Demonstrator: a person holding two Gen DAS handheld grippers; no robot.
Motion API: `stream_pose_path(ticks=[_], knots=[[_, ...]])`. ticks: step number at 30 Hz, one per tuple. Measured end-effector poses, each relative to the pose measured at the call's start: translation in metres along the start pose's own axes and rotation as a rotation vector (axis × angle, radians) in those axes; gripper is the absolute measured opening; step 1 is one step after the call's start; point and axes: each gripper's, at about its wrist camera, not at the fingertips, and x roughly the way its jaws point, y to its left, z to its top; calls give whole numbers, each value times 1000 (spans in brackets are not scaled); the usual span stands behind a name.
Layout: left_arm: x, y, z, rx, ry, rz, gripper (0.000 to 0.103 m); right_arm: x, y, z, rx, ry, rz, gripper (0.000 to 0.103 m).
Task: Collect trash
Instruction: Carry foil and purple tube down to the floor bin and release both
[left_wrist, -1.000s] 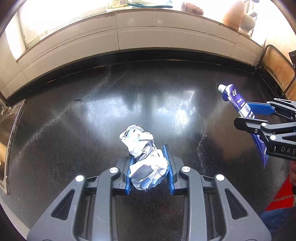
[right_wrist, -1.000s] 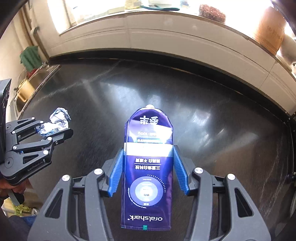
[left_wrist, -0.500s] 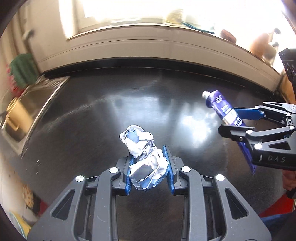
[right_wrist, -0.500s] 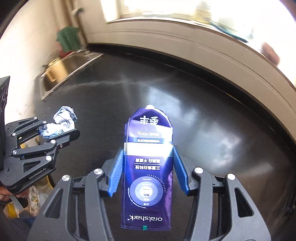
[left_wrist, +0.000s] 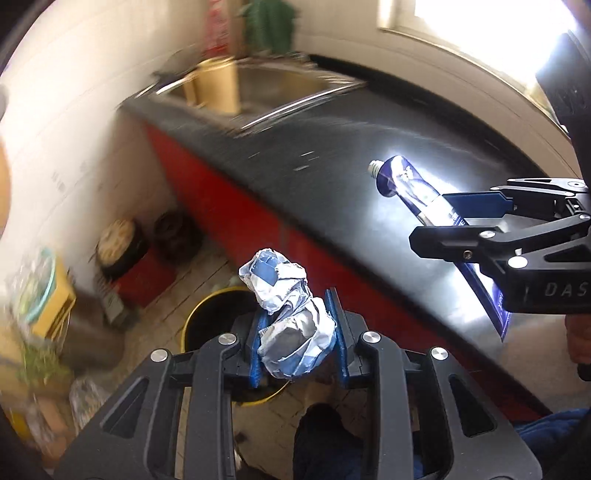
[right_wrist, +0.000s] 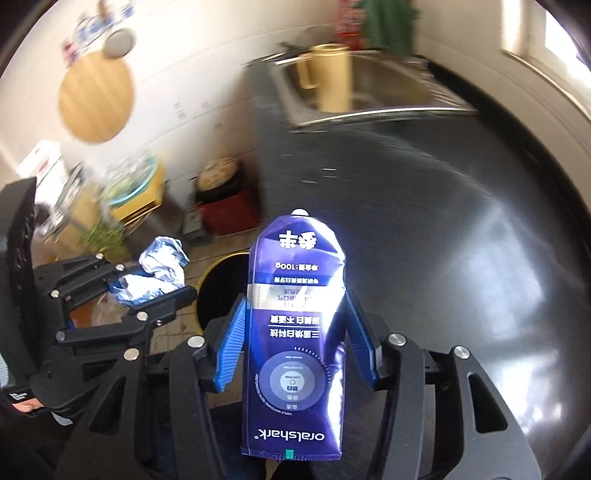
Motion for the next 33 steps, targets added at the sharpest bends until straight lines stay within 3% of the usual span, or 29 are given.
stream_pose_path(ticks=[4, 9, 17, 25, 29, 33], knots=[[6, 53, -26, -121, 14, 54, 28, 37, 41, 20, -77, 48, 76, 52], [21, 90, -41, -214, 29, 53, 28, 76, 59, 31, -126, 111, 106, 52], [56, 117, -42, -247, 54, 44, 28, 125, 70, 47, -155, 183, 87, 52], [70, 129, -42, -257, 65, 28, 29, 140, 75, 58, -160, 196, 79, 52], [71, 130, -43, -238, 65, 21, 63, 144, 76, 60, -158, 199, 77, 64], [70, 129, -43, -215, 62, 15, 66, 135, 72, 61, -145, 185, 69, 64]])
